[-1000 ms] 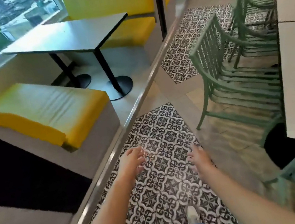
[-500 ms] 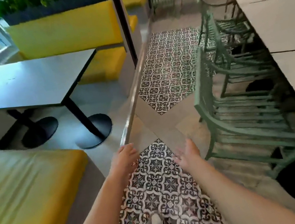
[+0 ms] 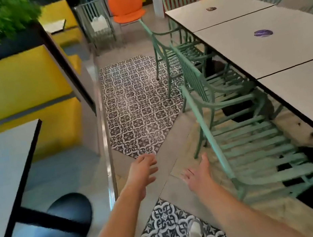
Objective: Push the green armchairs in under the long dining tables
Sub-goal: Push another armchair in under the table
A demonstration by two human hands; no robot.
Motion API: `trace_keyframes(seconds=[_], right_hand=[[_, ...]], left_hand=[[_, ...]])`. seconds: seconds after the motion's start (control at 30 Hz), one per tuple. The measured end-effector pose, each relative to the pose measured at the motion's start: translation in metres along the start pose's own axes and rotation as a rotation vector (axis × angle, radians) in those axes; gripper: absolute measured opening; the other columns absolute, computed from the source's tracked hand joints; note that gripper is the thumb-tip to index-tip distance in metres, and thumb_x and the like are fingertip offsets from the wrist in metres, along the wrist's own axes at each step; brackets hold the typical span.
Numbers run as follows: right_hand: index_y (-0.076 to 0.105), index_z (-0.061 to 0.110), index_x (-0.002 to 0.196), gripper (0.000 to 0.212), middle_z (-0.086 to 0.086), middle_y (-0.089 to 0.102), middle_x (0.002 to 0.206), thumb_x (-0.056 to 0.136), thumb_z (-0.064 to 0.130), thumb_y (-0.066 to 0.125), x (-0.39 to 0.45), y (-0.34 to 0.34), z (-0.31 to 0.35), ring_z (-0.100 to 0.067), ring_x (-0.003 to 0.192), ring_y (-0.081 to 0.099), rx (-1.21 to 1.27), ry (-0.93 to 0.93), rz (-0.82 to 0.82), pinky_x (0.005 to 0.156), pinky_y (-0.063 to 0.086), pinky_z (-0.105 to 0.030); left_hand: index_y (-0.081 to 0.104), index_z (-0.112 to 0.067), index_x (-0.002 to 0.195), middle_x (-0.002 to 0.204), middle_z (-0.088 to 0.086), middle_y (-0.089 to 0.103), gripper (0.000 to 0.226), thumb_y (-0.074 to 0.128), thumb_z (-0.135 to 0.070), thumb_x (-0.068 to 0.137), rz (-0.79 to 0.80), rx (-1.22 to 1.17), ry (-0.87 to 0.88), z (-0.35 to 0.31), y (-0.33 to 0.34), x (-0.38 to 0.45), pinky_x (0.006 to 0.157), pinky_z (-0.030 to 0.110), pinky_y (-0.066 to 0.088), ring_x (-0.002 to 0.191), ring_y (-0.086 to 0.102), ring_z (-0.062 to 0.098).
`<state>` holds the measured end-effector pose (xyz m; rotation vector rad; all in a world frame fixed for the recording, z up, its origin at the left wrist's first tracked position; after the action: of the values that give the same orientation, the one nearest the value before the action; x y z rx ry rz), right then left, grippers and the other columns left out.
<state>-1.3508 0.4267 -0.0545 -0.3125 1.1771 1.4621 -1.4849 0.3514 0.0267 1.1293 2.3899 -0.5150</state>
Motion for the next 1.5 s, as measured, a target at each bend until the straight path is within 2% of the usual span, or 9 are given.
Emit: trace_keyframes(seconds=[0.17, 0.3, 0.47, 0.83, 1.0, 1.1, 1.23, 1.37, 1.5], right_hand=[[0.022, 0.011, 0.151, 0.084, -0.018, 0.044, 0.139, 0.09, 0.068, 0.033, 0.071, 0.041, 0.045, -0.029, 0.121, 0.049, 0.326, 0.015, -0.082, 0.108, 0.035, -0.035], [0.048, 0.01, 0.112, 0.069, -0.011, 0.045, 0.087, 0.084, 0.073, 0.039, 0.117, 0.049, 0.072, -0.021, 0.068, 0.044, 0.534, -0.061, -0.24, 0.052, 0.051, -0.025], [0.049, 0.013, 0.106, 0.052, -0.009, 0.042, 0.091, 0.089, 0.062, 0.04, 0.143, 0.057, 0.097, -0.023, 0.091, 0.048, 0.798, -0.163, -0.357, 0.104, 0.037, -0.037], [0.05, 0.018, 0.134, 0.05, -0.012, 0.053, 0.133, 0.093, 0.047, 0.051, 0.146, 0.045, 0.089, -0.03, 0.117, 0.054, 1.213, -0.458, -0.738, 0.099, 0.047, -0.045], [0.059, 0.01, 0.107, 0.024, -0.011, 0.056, 0.129, 0.099, 0.03, 0.049, 0.115, 0.026, 0.081, -0.031, 0.114, 0.054, 1.249, -0.463, -0.824, 0.096, 0.047, -0.045], [0.052, 0.007, 0.12, 0.024, -0.015, 0.05, 0.135, 0.099, 0.018, 0.048, 0.107, 0.012, 0.08, -0.033, 0.127, 0.046, 1.261, -0.439, -0.848, 0.104, 0.04, -0.049], [0.043, 0.005, 0.138, 0.04, -0.018, 0.049, 0.135, 0.097, 0.008, 0.048, 0.107, 0.003, 0.082, -0.035, 0.128, 0.046, 1.288, -0.447, -0.894, 0.089, 0.044, -0.048], [0.049, 0.003, 0.089, 0.009, -0.019, 0.05, 0.133, 0.096, 0.001, 0.043, 0.102, -0.002, 0.078, -0.034, 0.13, 0.043, 1.353, -0.399, -0.892, 0.101, 0.038, -0.047], [0.043, 0.003, 0.08, 0.014, -0.022, 0.052, 0.118, 0.093, -0.002, 0.047, 0.092, -0.017, 0.07, -0.036, 0.127, 0.045, 1.39, -0.405, -0.95, 0.107, 0.038, -0.047]], left_hand=[[0.059, -0.024, 0.1, 0.107, 0.002, 0.065, 0.012, 0.055, -0.035, 0.096, 0.107, 0.108, -0.053, -0.048, 0.013, 0.108, 0.083, 0.039, 0.049, 0.095, 0.063, 0.021], [0.059, -0.019, 0.109, 0.098, 0.002, 0.062, 0.022, 0.056, -0.035, 0.095, 0.252, 0.15, -0.079, -0.092, 0.043, 0.185, 0.065, 0.028, 0.042, 0.083, 0.058, 0.018], [0.058, -0.018, 0.11, 0.098, 0.004, 0.058, 0.021, 0.055, -0.034, 0.095, 0.391, 0.265, -0.138, -0.126, 0.089, 0.256, 0.069, 0.031, 0.043, 0.084, 0.056, 0.02], [0.048, -0.01, 0.13, 0.121, 0.016, 0.05, 0.037, 0.052, -0.031, 0.1, 0.722, 0.448, -0.222, -0.145, 0.187, 0.371, 0.093, 0.049, 0.046, 0.108, 0.055, 0.036], [0.044, -0.009, 0.138, 0.133, 0.018, 0.052, 0.047, 0.057, -0.029, 0.097, 0.688, 0.335, -0.33, -0.156, 0.226, 0.403, 0.083, 0.051, 0.05, 0.112, 0.056, 0.038], [0.05, -0.006, 0.13, 0.132, 0.017, 0.054, 0.041, 0.061, -0.022, 0.094, 0.631, 0.328, -0.362, -0.158, 0.242, 0.421, 0.083, 0.049, 0.051, 0.118, 0.055, 0.037], [0.045, -0.009, 0.137, 0.132, 0.013, 0.052, 0.047, 0.06, -0.026, 0.095, 0.533, 0.325, -0.359, -0.157, 0.254, 0.427, 0.093, 0.045, 0.05, 0.125, 0.051, 0.032], [0.045, -0.009, 0.136, 0.143, 0.012, 0.048, 0.044, 0.057, -0.024, 0.097, 0.51, 0.354, -0.378, -0.153, 0.255, 0.42, 0.089, 0.044, 0.048, 0.126, 0.051, 0.03], [0.04, -0.008, 0.141, 0.144, 0.012, 0.045, 0.049, 0.056, -0.024, 0.098, 0.492, 0.359, -0.408, -0.141, 0.254, 0.405, 0.097, 0.045, 0.047, 0.128, 0.049, 0.031]])
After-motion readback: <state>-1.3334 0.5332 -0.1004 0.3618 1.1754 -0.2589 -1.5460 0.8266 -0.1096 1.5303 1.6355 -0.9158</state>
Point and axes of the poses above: each hand's wrist, its own x-axis towards the middle knuckle, its own y-axis out of the palm, z = x × y, the point moved 1 cm from there along x, towards the middle knuckle
